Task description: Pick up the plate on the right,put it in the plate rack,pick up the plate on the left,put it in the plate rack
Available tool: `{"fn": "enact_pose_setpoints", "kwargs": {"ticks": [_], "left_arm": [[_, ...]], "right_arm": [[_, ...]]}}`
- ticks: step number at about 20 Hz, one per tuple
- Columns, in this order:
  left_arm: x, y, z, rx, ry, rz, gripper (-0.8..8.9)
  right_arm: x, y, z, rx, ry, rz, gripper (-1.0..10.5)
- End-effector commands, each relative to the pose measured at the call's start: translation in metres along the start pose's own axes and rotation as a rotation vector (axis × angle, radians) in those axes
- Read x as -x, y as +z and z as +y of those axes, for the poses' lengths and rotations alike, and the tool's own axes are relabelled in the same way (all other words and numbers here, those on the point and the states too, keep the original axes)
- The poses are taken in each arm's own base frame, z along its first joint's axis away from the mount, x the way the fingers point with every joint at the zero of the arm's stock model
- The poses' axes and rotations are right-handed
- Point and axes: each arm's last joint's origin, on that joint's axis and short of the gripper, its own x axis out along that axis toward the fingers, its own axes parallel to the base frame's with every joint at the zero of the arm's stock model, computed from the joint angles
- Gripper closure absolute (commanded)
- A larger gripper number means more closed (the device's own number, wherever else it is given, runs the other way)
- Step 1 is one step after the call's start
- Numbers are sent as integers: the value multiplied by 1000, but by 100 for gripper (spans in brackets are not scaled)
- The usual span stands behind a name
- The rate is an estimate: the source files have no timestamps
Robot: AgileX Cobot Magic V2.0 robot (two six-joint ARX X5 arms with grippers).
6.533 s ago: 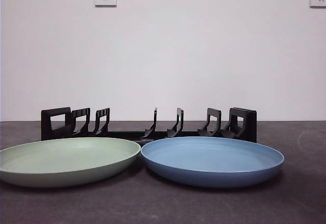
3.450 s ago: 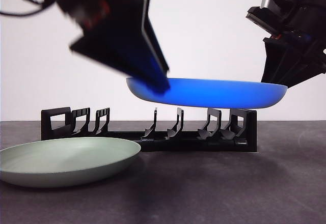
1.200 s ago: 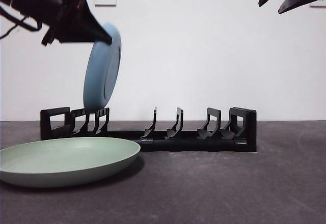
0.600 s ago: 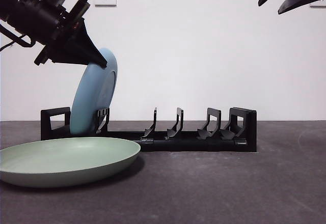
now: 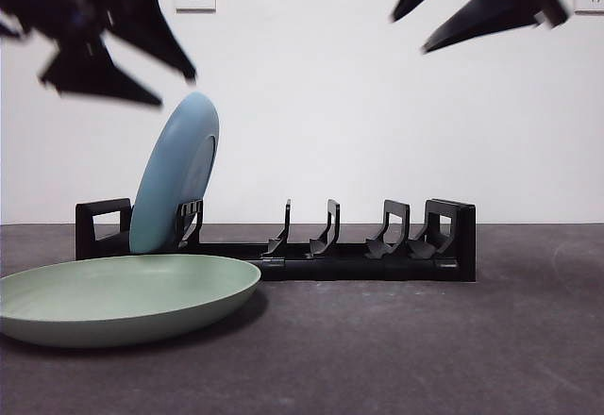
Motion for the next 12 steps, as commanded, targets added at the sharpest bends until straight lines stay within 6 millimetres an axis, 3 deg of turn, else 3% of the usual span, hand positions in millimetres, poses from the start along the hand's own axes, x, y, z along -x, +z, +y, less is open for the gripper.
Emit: {"fn": "enact_pose_setpoints", "kwargs": {"ticks": [1, 7, 12], "left_arm": [[25, 4, -24, -111, 15, -39, 489], [86, -6, -85, -316, 248, -86, 489], [101, -15, -107, -370, 246, -98, 491]], "right_arm": [[-29, -8, 5, 8, 34, 92, 729], [-119, -38, -1, -26, 70, 261, 728], [-169, -65, -17, -124, 126, 350, 728]]}}
